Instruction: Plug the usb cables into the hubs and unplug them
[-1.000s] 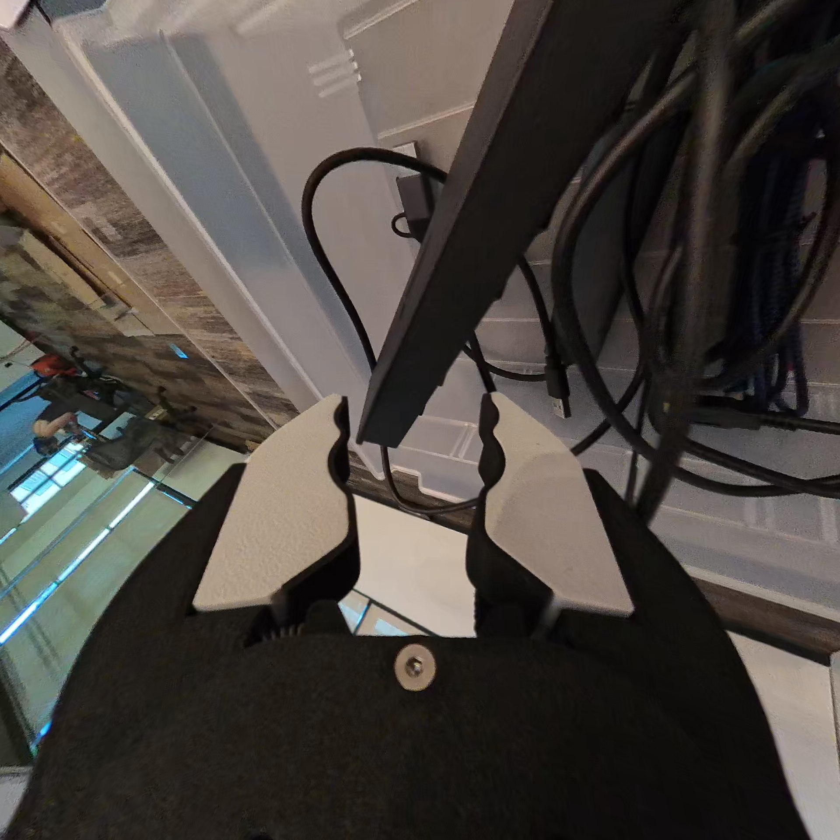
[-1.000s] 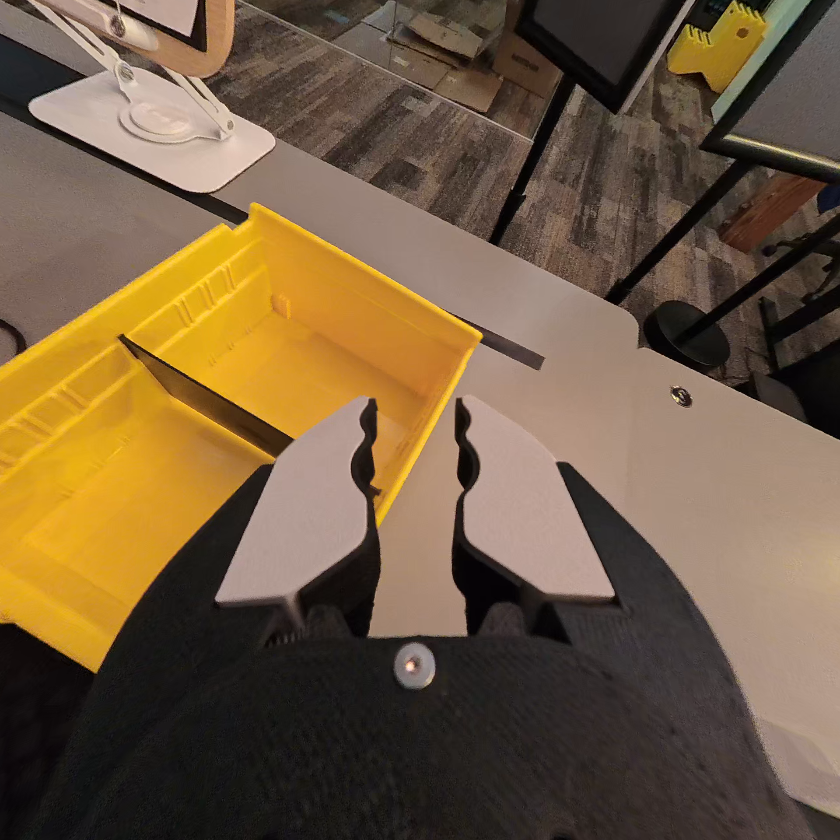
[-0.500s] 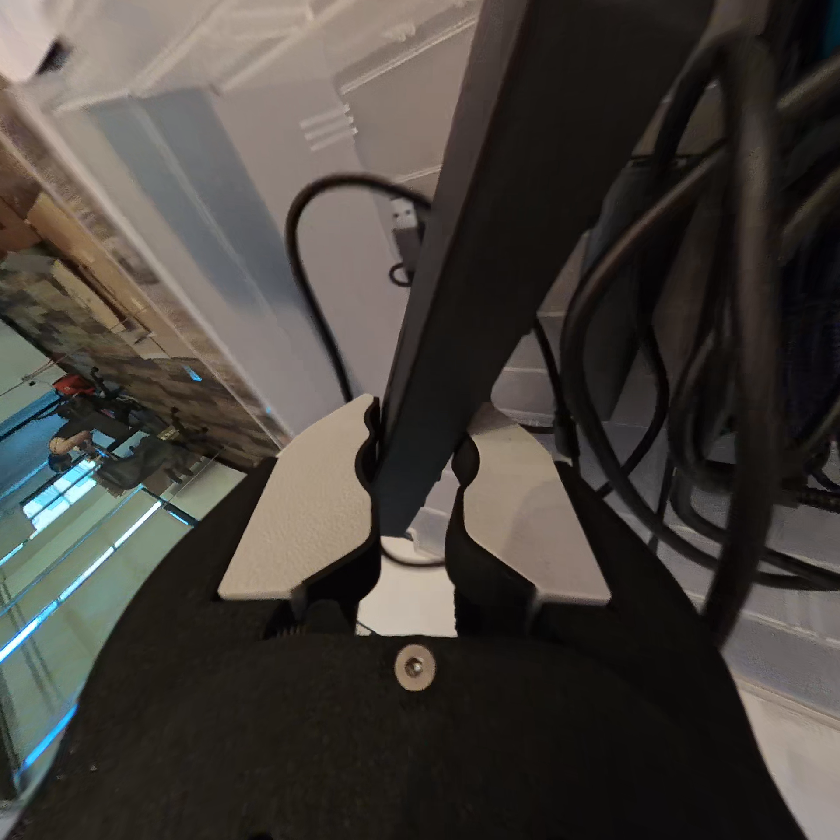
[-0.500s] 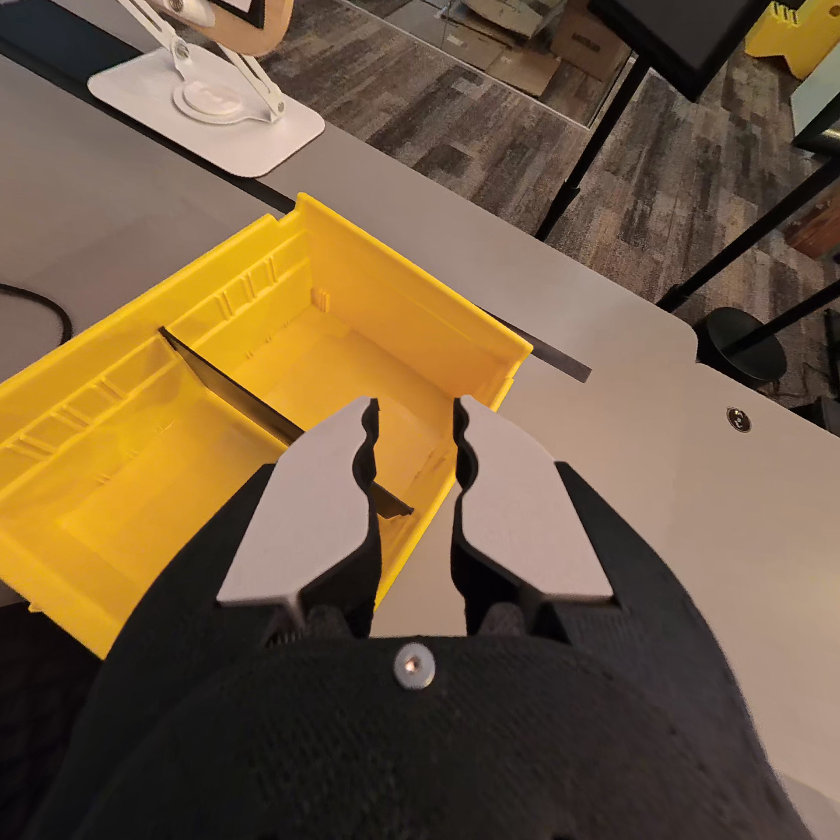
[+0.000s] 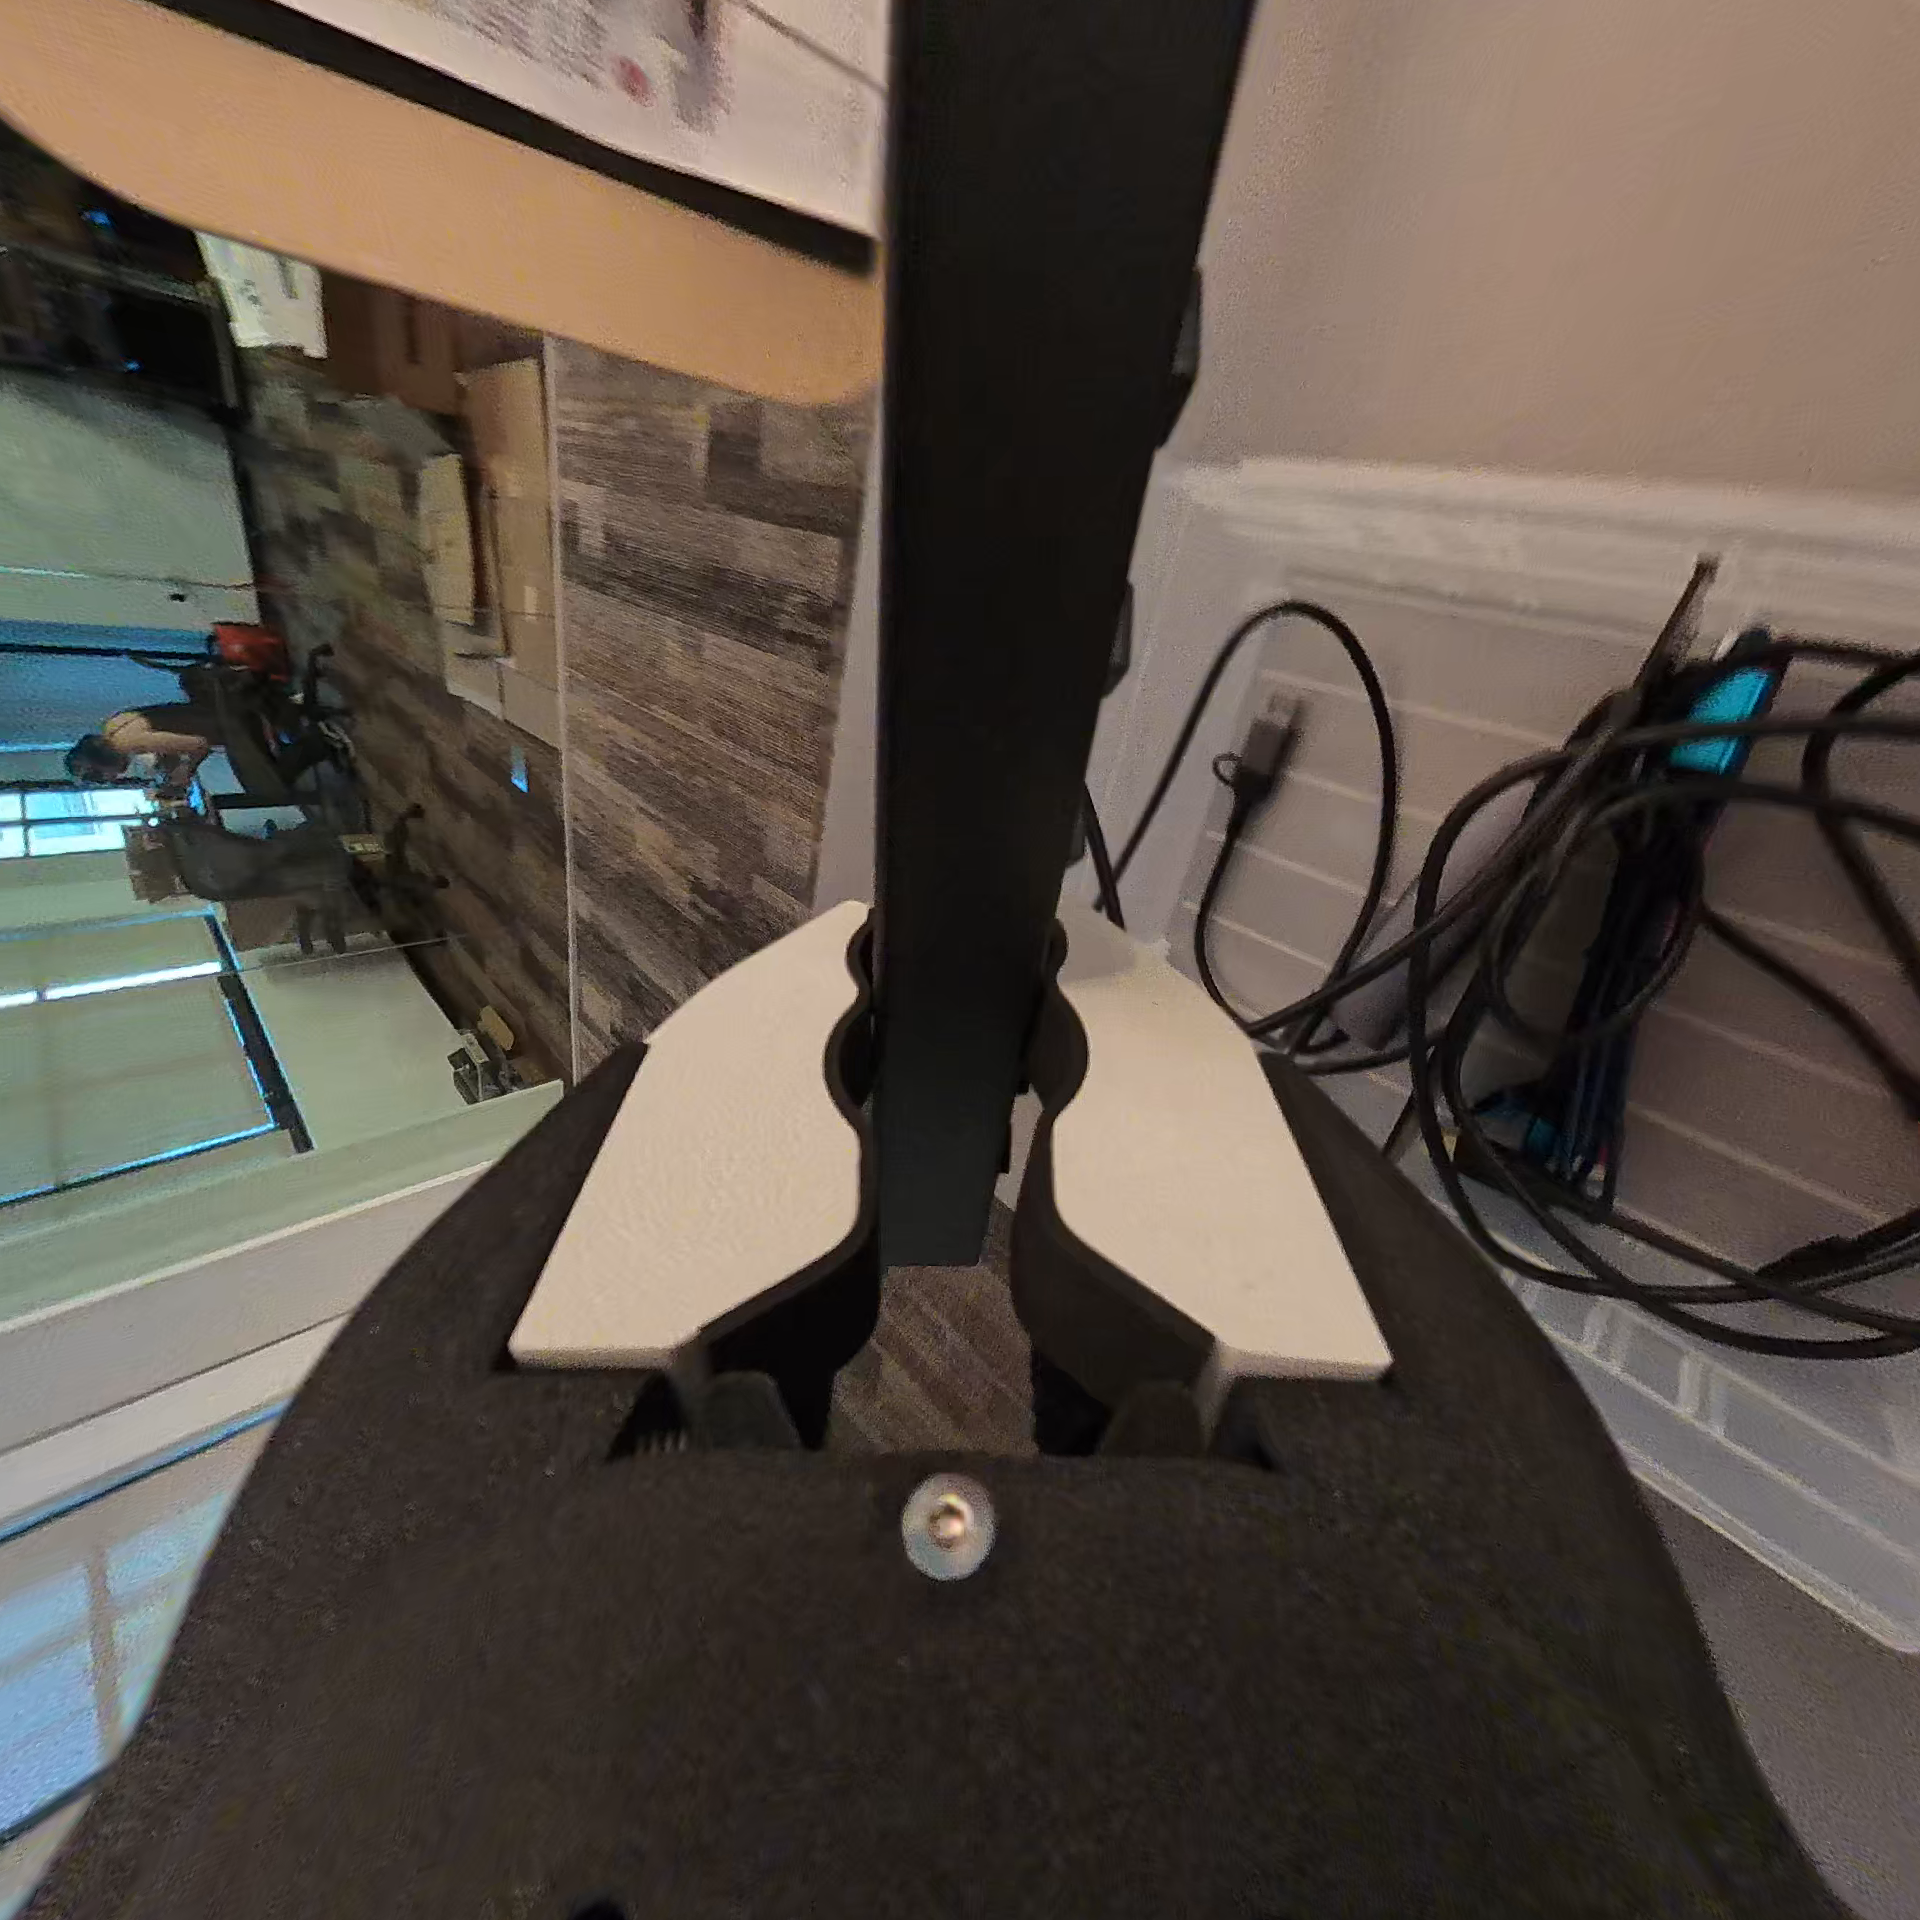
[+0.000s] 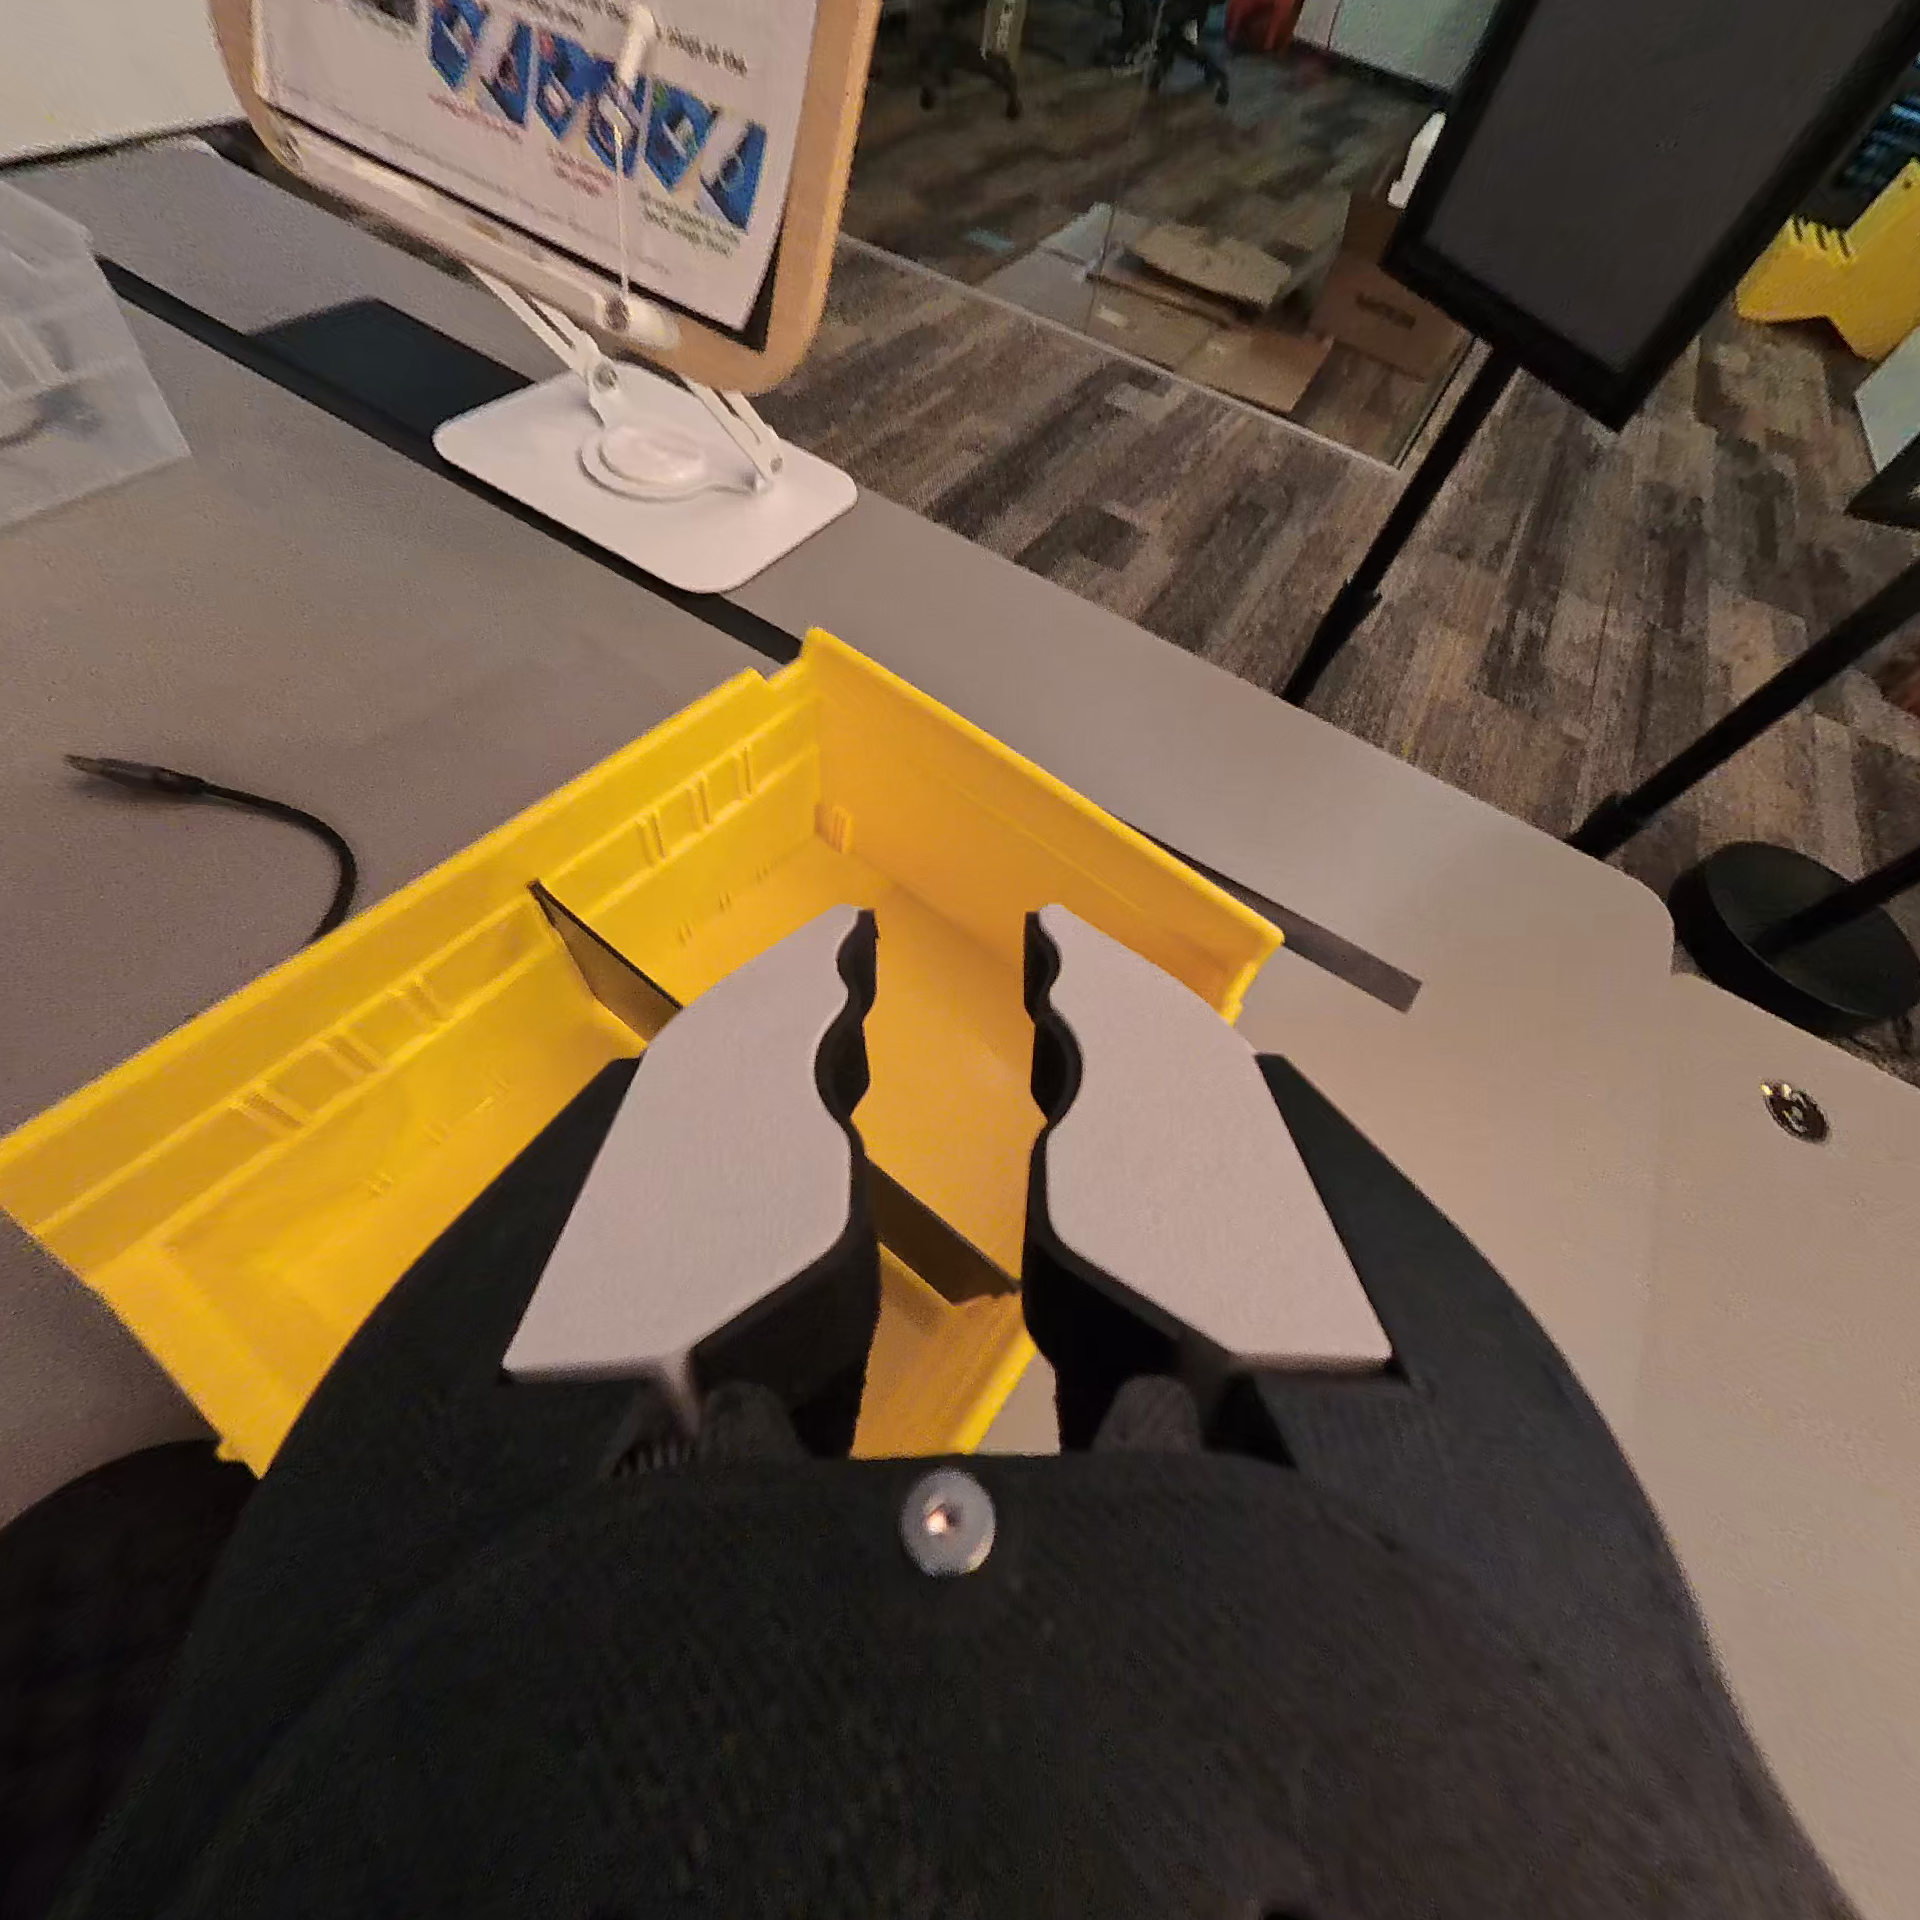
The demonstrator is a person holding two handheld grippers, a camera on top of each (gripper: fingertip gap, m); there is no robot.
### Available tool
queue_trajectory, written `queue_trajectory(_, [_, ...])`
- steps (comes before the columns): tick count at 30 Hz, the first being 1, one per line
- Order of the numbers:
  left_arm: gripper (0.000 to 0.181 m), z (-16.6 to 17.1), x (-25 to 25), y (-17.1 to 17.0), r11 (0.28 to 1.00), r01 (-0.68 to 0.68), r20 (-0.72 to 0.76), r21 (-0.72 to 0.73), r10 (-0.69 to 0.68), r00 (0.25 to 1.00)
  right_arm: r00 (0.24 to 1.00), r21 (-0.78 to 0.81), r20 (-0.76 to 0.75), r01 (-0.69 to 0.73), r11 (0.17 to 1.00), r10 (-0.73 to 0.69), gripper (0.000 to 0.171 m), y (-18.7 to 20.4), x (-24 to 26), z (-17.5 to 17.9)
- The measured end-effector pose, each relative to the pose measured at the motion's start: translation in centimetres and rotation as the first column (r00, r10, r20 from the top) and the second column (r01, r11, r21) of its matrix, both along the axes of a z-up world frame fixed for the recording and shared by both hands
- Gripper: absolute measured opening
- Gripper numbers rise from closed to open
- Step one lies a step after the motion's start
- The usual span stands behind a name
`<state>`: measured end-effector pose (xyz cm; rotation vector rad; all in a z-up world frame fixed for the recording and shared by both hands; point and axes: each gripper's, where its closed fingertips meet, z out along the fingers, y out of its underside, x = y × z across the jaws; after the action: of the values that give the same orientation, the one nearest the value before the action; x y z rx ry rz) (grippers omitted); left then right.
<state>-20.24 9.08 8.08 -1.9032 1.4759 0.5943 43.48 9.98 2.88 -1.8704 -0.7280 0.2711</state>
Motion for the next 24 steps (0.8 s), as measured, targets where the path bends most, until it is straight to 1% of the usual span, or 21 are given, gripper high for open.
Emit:
queue_trajectory(4, [0.026, 6.4, 2.7, -0.9, 0.993, -0.045, 0.117, 0.112, 0.032, 0.993, 0.999, 0.037, -0.014, -0.042, 0.998, 0.043, 0.027, -0.3, -1.1, 1.0])
queue_trajectory(6, [0.026, 9.8, 3.7, -1.1, 0.971, -0.129, 0.166, 0.199, 0.096, 0.982, 0.998, 0.052, -0.021, -0.061, 0.997, 0.062, 0.027, -0.6, -1.6, 1.4])
queue_trajectory(9, [0.026, 13.6, 5.5, -1.7, 0.913, -0.246, 0.181, 0.327, 0.195, 0.964, 0.995, 0.067, -0.045, -0.085, 0.994, 0.088, 0.027, -0.9, -2.0, 1.9])
queue_trajectory(12, [0.026, 16.2, 6.9, -2.8, 0.812, -0.316, 0.125, 0.490, 0.293, 0.948, 0.993, 0.071, -0.064, -0.096, 0.993, 0.101, 0.027, -1.0, -2.0, 2.1])
queue_trajectory(13, [0.026, 16.7, 7.9, -3.2, 0.797, -0.308, 0.121, 0.519, 0.288, 0.950, 0.992, 0.070, -0.072, -0.100, 0.993, 0.105, 0.027, -1.1, -2.1, 2.0])
queue_trajectory(14, [0.026, 16.5, 9.2, -3.6, 0.810, -0.288, 0.132, 0.510, 0.257, 0.957, 0.991, 0.069, -0.076, -0.101, 0.993, 0.106, 0.027, -1.1, -2.0, 2.0])
queue_trajectory(15, [0.026, 16.6, 10.3, -4.0, 0.809, -0.296, 0.167, 0.508, 0.245, 0.955, 0.991, 0.066, -0.077, -0.102, 0.993, 0.107, 0.027, -1.1, -2.0, 1.9])
queue_trajectory(16, [0.026, 16.9, 11.0, -4.4, 0.792, -0.319, 0.193, 0.521, 0.254, 0.948, 0.991, 0.065, -0.078, -0.103, 0.993, 0.108, 0.027, -1.1, -1.9, 1.9])
queue_trajectory(19, [0.026, 17.8, 12.6, -5.2, 0.738, -0.337, 0.202, 0.584, 0.271, 0.941, 0.990, 0.067, -0.087, -0.107, 0.992, 0.112, 0.027, -1.2, -1.9, 2.0])
queue_trajectory(20, [0.026, 17.9, 13.2, -5.3, 0.730, -0.331, 0.196, 0.598, 0.267, 0.944, 0.989, 0.069, -0.091, -0.109, 0.992, 0.115, 0.027, -1.2, -1.9, 2.0])
queue_trajectory(24, [0.026, 18.0, 14.7, -5.4, 0.726, -0.322, 0.179, 0.608, 0.270, 0.946, 0.989, 0.074, -0.095, -0.107, 0.991, 0.114, 0.027, -1.3, -1.6, 2.1])
